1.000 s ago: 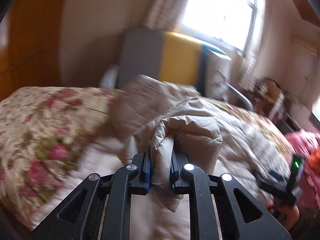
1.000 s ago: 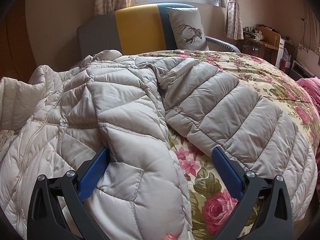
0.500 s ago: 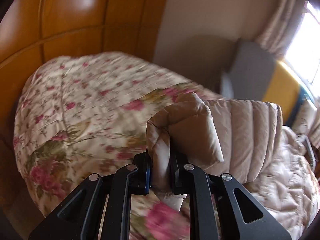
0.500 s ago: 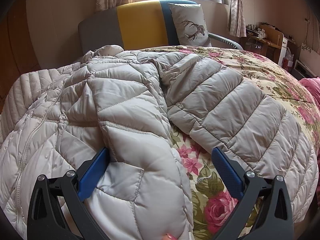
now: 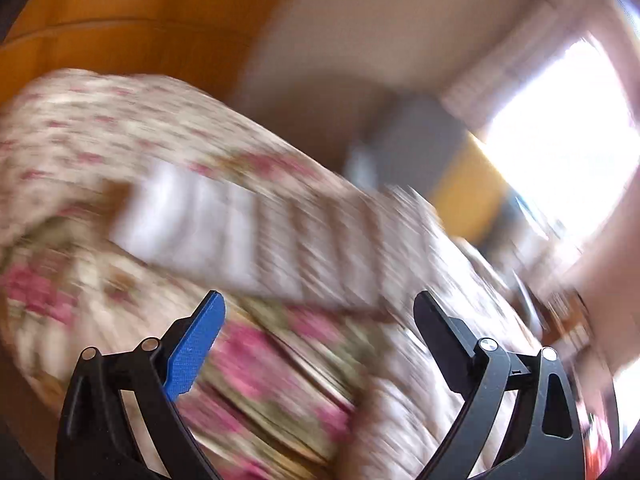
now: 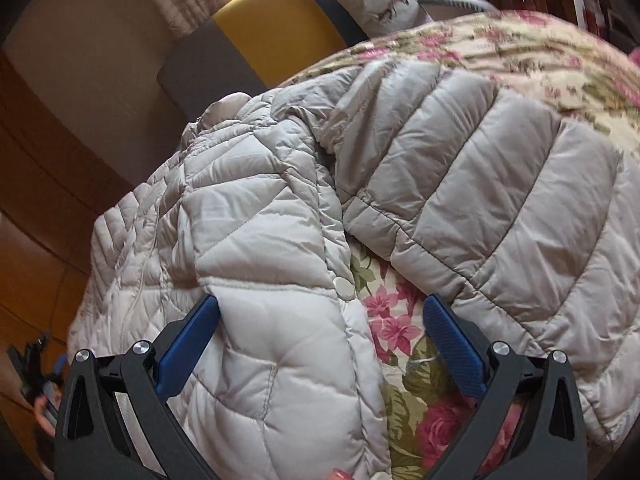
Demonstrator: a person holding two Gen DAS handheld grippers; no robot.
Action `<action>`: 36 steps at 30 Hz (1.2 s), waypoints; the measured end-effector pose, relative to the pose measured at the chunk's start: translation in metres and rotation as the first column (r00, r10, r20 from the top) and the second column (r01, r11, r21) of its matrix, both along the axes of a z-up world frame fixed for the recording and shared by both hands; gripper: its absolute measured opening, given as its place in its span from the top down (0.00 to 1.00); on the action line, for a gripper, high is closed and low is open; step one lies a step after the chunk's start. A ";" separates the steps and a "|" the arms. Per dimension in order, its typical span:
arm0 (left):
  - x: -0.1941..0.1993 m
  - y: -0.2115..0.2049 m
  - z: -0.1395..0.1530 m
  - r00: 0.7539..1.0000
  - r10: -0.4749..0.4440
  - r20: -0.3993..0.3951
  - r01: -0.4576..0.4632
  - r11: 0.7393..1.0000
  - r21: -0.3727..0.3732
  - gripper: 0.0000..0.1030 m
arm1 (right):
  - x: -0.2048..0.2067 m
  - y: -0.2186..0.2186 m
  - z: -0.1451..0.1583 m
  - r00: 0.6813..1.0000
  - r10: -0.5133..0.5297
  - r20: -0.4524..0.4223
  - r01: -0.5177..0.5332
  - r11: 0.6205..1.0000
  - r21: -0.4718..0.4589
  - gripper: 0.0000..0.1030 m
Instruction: Fold large clothes
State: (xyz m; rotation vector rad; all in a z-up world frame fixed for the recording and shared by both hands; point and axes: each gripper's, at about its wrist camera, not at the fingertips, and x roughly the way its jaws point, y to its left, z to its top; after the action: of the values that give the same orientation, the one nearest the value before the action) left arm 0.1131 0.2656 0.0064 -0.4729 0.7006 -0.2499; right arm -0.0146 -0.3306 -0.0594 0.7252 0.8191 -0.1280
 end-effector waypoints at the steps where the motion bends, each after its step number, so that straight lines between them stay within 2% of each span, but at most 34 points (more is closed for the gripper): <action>1: -0.003 -0.016 -0.002 0.997 -0.071 -0.017 0.071 0.997 0.019 0.09 | 0.006 -0.005 -0.005 1.000 -0.002 -0.008 0.002 0.998 0.062 0.02; 2: -0.006 -0.032 -0.006 0.990 -0.133 -0.039 0.135 0.989 0.054 0.09 | 0.010 -0.007 -0.007 1.000 -0.003 -0.002 0.003 0.994 0.109 0.02; 4: -0.013 -0.069 -0.022 0.970 -0.216 -0.108 0.234 0.953 0.195 0.09 | 0.020 -0.004 -0.007 0.999 0.033 0.020 -0.035 0.992 0.125 0.11; 5: -0.015 -0.087 -0.036 0.955 -0.240 -0.173 0.281 0.919 0.276 0.10 | 0.027 0.000 -0.006 0.998 0.068 0.013 -0.069 0.993 0.092 0.23; 6: -0.016 -0.096 -0.047 0.942 -0.258 -0.214 0.315 0.899 0.303 0.28 | 0.034 0.006 -0.005 0.995 0.096 -0.020 -0.095 0.995 0.029 0.34; 7: -0.019 -0.105 -0.057 0.928 -0.275 -0.252 0.347 0.884 0.313 0.39 | 0.039 0.012 -0.005 0.993 0.110 -0.051 -0.112 0.992 -0.052 0.42; 8: -0.023 -0.109 -0.062 0.932 -0.266 -0.245 0.335 0.891 0.306 0.48 | 0.042 0.016 -0.002 0.990 0.123 -0.074 -0.132 0.982 -0.133 0.54; 9: -0.028 -0.113 -0.061 0.936 -0.261 -0.236 0.325 0.899 0.295 0.62 | 0.045 0.016 -0.001 0.987 0.139 -0.077 -0.151 0.974 -0.169 0.61; 11: -0.036 -0.121 -0.057 0.932 -0.273 -0.238 0.337 0.896 0.290 0.75 | 0.047 0.005 0.000 0.988 0.143 -0.060 -0.151 0.975 -0.163 0.68; 12: -0.044 -0.127 -0.053 0.927 -0.286 -0.242 0.349 0.893 0.285 0.80 | 0.048 -0.004 0.002 0.989 0.138 -0.054 -0.145 0.976 -0.162 0.70; 14: -0.059 -0.139 -0.050 0.911 -0.326 -0.254 0.391 0.879 0.274 0.81 | 0.049 -0.017 0.006 0.990 0.131 -0.045 -0.137 0.970 -0.202 0.72; 16: -0.075 -0.155 -0.048 0.892 -0.368 -0.261 0.435 0.854 0.283 0.81 | 0.052 -0.028 0.013 0.989 0.141 -0.047 -0.148 0.955 -0.256 0.72; 18: -0.091 -0.161 -0.048 0.884 -0.387 -0.263 0.455 0.843 0.287 0.81 | 0.051 -0.035 0.019 0.981 0.186 -0.051 -0.193 0.936 -0.296 0.72; 20: -0.094 -0.157 -0.053 0.887 -0.379 -0.266 0.444 0.857 0.261 0.81 | 0.047 -0.034 0.020 0.969 0.236 -0.073 -0.247 0.904 -0.349 0.72; 22: -0.093 -0.149 -0.053 0.890 -0.385 -0.242 0.438 0.871 0.224 0.81 | 0.041 -0.027 0.010 0.958 0.274 -0.085 -0.286 0.890 -0.355 0.70; 23: -0.093 -0.145 -0.051 0.892 -0.390 -0.227 0.434 0.879 0.196 0.80 | 0.037 -0.025 0.004 0.956 0.281 -0.080 -0.291 0.891 -0.350 0.63; 25: -0.087 -0.133 -0.046 0.900 -0.381 -0.211 0.417 0.895 0.161 0.66 | 0.032 -0.025 0.002 0.960 0.273 -0.058 -0.276 0.895 -0.349 0.55; 27: -0.081 -0.118 -0.035 0.911 -0.373 -0.176 0.396 0.911 0.120 0.33 | 0.032 -0.027 0.010 0.963 0.265 -0.055 -0.267 0.895 -0.358 0.37; 28: -0.079 -0.114 -0.026 0.923 -0.358 -0.138 0.374 0.921 0.109 0.27 | 0.030 -0.026 0.016 0.968 0.246 -0.041 -0.243 0.894 -0.377 0.31; 29: -0.073 -0.104 -0.014 0.939 -0.333 -0.083 0.340 0.936 0.093 0.22 | 0.028 -0.026 0.026 0.977 0.213 -0.017 -0.202 0.892 -0.404 0.19; 30: -0.071 -0.095 -0.007 0.950 -0.309 -0.047 0.312 0.947 0.072 0.19 | 0.028 -0.027 0.038 0.984 0.179 0.016 -0.155 0.889 -0.431 0.12; 32: -0.058 -0.082 -0.001 0.971 -0.240 -0.015 0.240 0.970 0.042 0.12 | 0.026 -0.023 0.063 0.987 0.124 0.099 -0.064 0.882 -0.467 0.02; 34: -0.032 -0.066 -0.001 0.993 -0.120 -0.014 0.120 0.993 0.020 0.12 | 0.035 -0.014 0.079 0.984 0.112 0.141 -0.030 0.874 -0.485 0.02; 36: -0.003 -0.047 -0.009 0.999 -0.005 -0.042 0.003 0.999 -0.045 0.12 | 0.057 -0.002 0.082 0.985 0.130 0.113 -0.053 0.852 -0.521 0.02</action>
State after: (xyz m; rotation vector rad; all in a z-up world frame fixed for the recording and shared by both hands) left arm 0.1103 0.2184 -0.0022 -0.5215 0.7382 -0.2603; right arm 0.0422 -0.3330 0.0229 0.1794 0.6363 -0.1984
